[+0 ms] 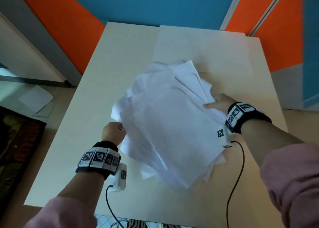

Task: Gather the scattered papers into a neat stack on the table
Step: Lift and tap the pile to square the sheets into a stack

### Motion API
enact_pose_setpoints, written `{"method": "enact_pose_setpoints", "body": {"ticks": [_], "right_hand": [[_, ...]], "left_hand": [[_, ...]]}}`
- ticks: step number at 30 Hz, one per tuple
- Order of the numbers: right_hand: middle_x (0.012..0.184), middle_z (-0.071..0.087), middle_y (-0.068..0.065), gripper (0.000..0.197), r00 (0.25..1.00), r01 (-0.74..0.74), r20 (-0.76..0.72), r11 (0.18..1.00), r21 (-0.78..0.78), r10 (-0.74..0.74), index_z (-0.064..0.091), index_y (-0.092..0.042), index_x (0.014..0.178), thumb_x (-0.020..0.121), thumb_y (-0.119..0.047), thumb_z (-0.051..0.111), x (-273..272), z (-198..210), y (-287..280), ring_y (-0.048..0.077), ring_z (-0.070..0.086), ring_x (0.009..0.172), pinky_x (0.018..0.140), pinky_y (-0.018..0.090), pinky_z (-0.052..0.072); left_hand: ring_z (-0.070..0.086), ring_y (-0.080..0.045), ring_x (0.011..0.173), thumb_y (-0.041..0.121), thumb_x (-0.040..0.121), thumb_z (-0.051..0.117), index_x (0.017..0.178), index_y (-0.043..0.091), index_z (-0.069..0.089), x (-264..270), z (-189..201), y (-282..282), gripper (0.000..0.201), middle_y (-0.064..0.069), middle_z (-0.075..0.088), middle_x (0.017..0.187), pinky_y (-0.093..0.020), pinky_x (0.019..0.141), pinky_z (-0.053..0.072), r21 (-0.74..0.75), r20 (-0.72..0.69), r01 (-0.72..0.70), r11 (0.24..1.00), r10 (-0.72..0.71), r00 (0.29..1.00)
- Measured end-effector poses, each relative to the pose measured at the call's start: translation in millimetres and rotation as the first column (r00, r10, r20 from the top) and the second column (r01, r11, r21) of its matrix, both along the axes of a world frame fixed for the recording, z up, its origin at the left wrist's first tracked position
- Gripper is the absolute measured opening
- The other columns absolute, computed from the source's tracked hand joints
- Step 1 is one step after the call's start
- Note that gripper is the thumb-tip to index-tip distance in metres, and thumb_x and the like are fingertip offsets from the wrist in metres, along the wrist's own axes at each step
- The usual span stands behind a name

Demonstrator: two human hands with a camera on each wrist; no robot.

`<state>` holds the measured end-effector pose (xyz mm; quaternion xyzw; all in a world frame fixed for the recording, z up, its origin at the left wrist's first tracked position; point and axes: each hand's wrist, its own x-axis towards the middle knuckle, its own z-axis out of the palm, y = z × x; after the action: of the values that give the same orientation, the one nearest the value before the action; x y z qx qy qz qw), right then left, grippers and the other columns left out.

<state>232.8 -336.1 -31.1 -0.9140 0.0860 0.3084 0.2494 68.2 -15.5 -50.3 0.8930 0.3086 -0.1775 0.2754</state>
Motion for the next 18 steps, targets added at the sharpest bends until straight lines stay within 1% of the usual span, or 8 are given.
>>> {"method": "enact_pose_setpoints", "body": {"ticks": [4,7,9,12,13,15,17,18], "right_hand": [[0.137,0.049,0.014,0.092,0.988,0.069,-0.139,0.997,0.036,-0.064,0.015,-0.004,0.15,0.083,-0.039,0.068,-24,-6,-9,0.031,0.047,0.125,0.102,0.036,0.038],[0.144,0.046,0.012,0.066,0.932,0.35,0.016,0.91,0.222,-0.362,0.044,-0.002,0.138,0.082,-0.025,0.071,-32,-19,-26,0.025,0.048,0.126,0.107,0.034,0.035],[0.13,0.059,0.012,0.052,0.873,0.438,0.125,0.871,0.223,-0.471,0.06,-0.004,0.122,0.08,-0.032,0.07,-38,-23,-31,0.022,0.057,0.107,0.092,0.03,0.043],[0.11,0.064,0.011,0.043,0.9,0.399,0.083,0.886,0.235,-0.428,0.064,-0.009,0.109,0.079,-0.04,0.069,-45,-24,-19,0.026,0.056,0.103,0.082,0.031,0.044],[0.119,0.06,0.009,0.056,0.915,0.374,0.054,0.89,0.26,-0.4,0.058,-0.009,0.121,0.077,-0.04,0.072,-47,-24,-10,0.028,0.055,0.113,0.091,0.033,0.045],[0.138,0.05,0.007,0.089,0.931,0.346,0.004,0.888,0.304,-0.364,0.044,-0.006,0.138,0.066,-0.045,0.078,-51,-27,7,0.028,0.048,0.128,0.107,0.037,0.039],[0.13,0.055,0.008,0.075,0.951,0.296,0.029,0.931,0.213,-0.309,0.053,-0.01,0.127,0.067,-0.047,0.077,-52,-31,18,0.029,0.048,0.126,0.106,0.037,0.039],[0.109,0.059,0.004,0.051,0.959,0.265,0.058,0.953,0.145,-0.276,0.061,-0.017,0.106,0.069,-0.05,0.075,-51,-33,18,0.028,0.049,0.117,0.098,0.035,0.04]], "left_hand": [[0.051,-0.037,0.081,-0.001,0.087,0.042,0.073,0.002,0.061,26,0,0,0.025,-0.028,0.061,0.092,-0.034,0.07,0.039,-0.04,0.182,-0.122,0.992,0.127,0.975],[0.052,-0.041,0.117,0.016,0.097,0.036,0.12,-0.004,0.059,25,4,8,0.038,-0.031,0.056,0.125,-0.039,0.095,0.041,-0.109,0.244,-0.319,0.942,0.336,0.91],[0.051,-0.041,0.119,0.031,0.099,0.031,0.124,-0.007,0.054,14,3,12,0.051,-0.031,0.055,0.126,-0.042,0.1,0.04,-0.125,0.169,-0.381,0.916,0.399,0.901],[0.055,-0.044,0.111,0.041,0.097,0.037,0.109,-0.015,0.056,5,3,6,0.06,-0.035,0.059,0.109,-0.046,0.096,0.041,-0.188,0.114,-0.384,0.904,0.408,0.906],[0.055,-0.044,0.111,0.043,0.094,0.043,0.104,-0.017,0.056,7,4,0,0.062,-0.035,0.059,0.105,-0.047,0.096,0.042,-0.261,0.102,-0.396,0.88,0.433,0.895],[0.056,-0.041,0.115,0.04,0.089,0.055,0.116,-0.013,0.054,14,2,-11,0.059,-0.033,0.059,0.117,-0.049,0.101,0.043,-0.417,0.111,-0.363,0.833,0.443,0.89],[0.056,-0.039,0.118,0.034,0.087,0.061,0.125,-0.002,0.049,22,2,-17,0.054,-0.028,0.058,0.124,-0.051,0.103,0.042,-0.51,0.115,-0.296,0.808,0.405,0.907],[0.054,-0.039,0.12,0.031,0.087,0.062,0.129,0.002,0.046,24,2,-18,0.054,-0.028,0.056,0.127,-0.051,0.104,0.042,-0.521,0.137,-0.28,0.806,0.403,0.905]]}}
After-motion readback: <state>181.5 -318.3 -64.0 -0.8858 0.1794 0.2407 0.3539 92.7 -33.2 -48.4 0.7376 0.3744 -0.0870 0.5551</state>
